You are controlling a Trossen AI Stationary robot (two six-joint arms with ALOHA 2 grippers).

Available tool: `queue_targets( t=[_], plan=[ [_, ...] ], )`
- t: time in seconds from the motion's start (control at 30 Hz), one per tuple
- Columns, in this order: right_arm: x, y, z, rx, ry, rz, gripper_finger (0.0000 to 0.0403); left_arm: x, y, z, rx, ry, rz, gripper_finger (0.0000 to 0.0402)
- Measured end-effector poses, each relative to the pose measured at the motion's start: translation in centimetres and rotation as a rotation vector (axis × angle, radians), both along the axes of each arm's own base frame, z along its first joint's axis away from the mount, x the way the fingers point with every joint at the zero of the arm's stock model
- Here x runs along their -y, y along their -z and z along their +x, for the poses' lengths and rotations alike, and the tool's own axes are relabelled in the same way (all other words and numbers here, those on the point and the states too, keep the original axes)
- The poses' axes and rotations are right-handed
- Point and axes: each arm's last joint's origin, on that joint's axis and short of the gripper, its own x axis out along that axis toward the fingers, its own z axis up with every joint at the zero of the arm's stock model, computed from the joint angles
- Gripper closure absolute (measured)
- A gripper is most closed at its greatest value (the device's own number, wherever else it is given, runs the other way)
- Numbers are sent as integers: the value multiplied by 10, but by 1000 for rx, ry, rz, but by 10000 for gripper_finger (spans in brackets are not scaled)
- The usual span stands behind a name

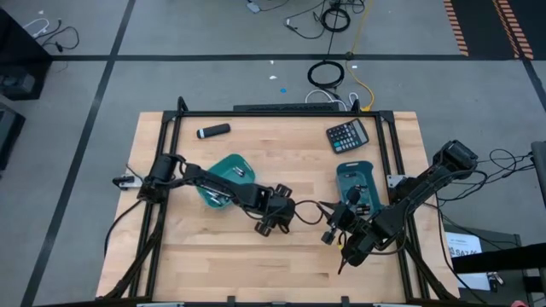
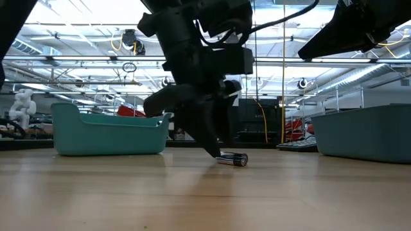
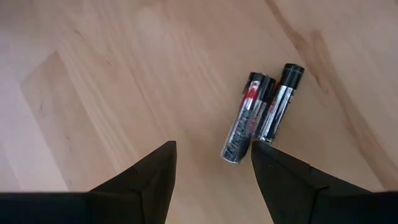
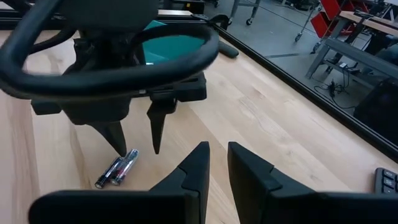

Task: Sort batteries
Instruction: Put the white battery into the green bin

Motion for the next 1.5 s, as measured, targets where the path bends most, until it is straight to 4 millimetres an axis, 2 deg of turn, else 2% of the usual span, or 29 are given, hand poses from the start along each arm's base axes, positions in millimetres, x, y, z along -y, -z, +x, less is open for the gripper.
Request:
queue_targets(
  t=[0.17, 0.3, 0.7, 0.9, 1.03, 1.23, 1.33, 1.4, 1.5],
  plan=[
    [0, 1, 0, 3, 3, 4, 353, -6, 0, 2, 7, -5, -23, 183],
    [-1, 5, 2, -3, 7, 0, 353, -7, -1, 3, 5, 65, -86, 190],
    [1, 12, 9, -32, 12, 3, 353, -24, -6, 15, 112, 111, -82, 283],
    [-1, 9, 12, -22, -11, -6, 353, -28, 5, 24, 146, 122, -77, 287],
    [-2, 9, 13, -24, -19, -11, 353, -25, 17, 33, 90, 141, -102, 287],
    [-2, 9, 13, -32, -26, -3, 353, -27, 22, 47, 29, 132, -101, 287],
    [-4, 10, 13, -58, -60, 43, 353, -30, 14, 48, 11, 114, -95, 287],
    [-8, 10, 14, -88, -116, 36, 353, -32, 6, 47, 4, 85, -32, 287],
    [-12, 9, 12, -140, -186, -9, 352, -39, -18, 41, 21, 31, 69, 288]
  ],
)
